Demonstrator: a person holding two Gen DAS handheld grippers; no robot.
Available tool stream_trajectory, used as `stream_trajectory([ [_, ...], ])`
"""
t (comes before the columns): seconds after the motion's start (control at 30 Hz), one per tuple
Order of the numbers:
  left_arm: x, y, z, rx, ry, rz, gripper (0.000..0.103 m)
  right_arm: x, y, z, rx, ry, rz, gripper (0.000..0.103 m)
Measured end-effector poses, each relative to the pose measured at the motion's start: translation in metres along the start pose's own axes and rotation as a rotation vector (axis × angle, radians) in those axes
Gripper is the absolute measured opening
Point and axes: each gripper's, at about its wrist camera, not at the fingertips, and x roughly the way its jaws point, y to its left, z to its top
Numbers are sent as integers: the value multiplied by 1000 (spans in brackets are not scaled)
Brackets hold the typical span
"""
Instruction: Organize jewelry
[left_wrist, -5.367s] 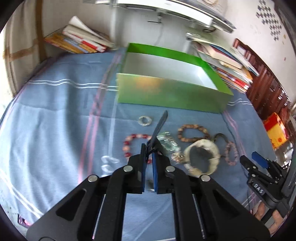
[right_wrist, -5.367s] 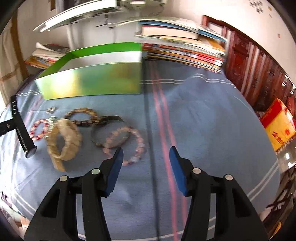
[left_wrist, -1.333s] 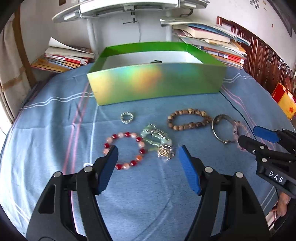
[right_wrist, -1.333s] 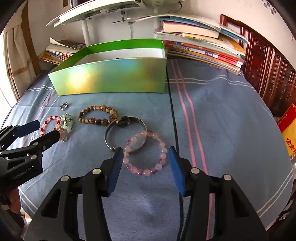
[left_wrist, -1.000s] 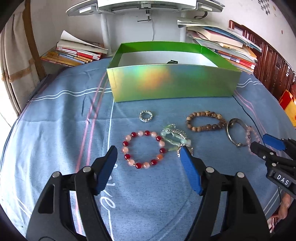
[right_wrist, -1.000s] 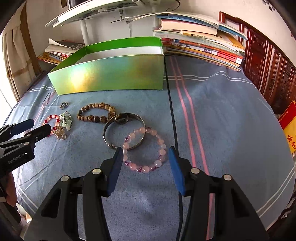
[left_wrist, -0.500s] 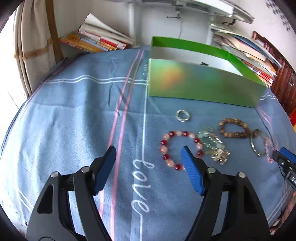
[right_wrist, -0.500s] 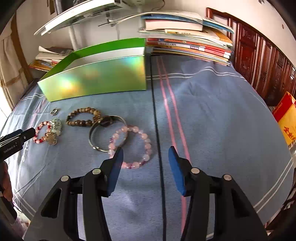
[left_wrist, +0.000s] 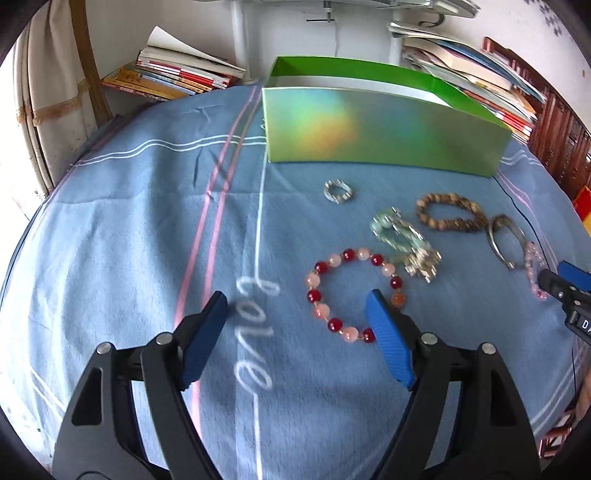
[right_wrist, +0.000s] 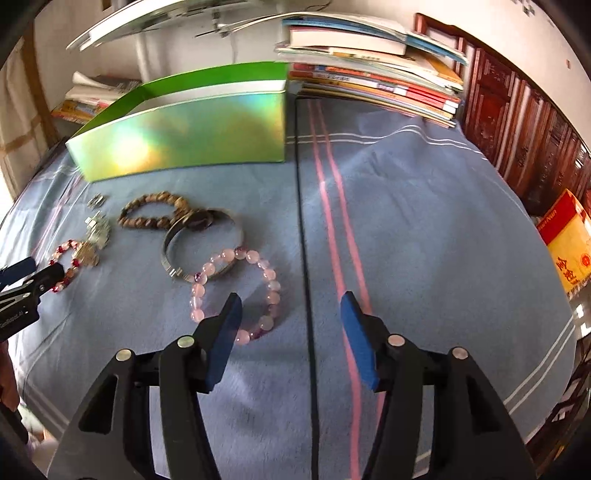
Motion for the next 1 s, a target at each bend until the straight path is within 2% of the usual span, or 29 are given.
stream_trajectory([
  [0.2,-14,-11,-18,51,-1,-24,78,-13,19,-11,-80,13,92,56],
  [0.4,-12,-8,-20,41,-2,-39,84,-10,19,-10,-57,10,52,56],
  [0.7,-16,-14,-23,40,-10,-3,84,-5,13,-9,-43,4,47,56],
  [0.83,-15,-13,-25,28,-7,-21,84,-2,15,-8,-32,5,35,65],
  [1.0,-16,-11,-26,30,-9,-34,85,-1,19,-7,-23,10,30,65],
])
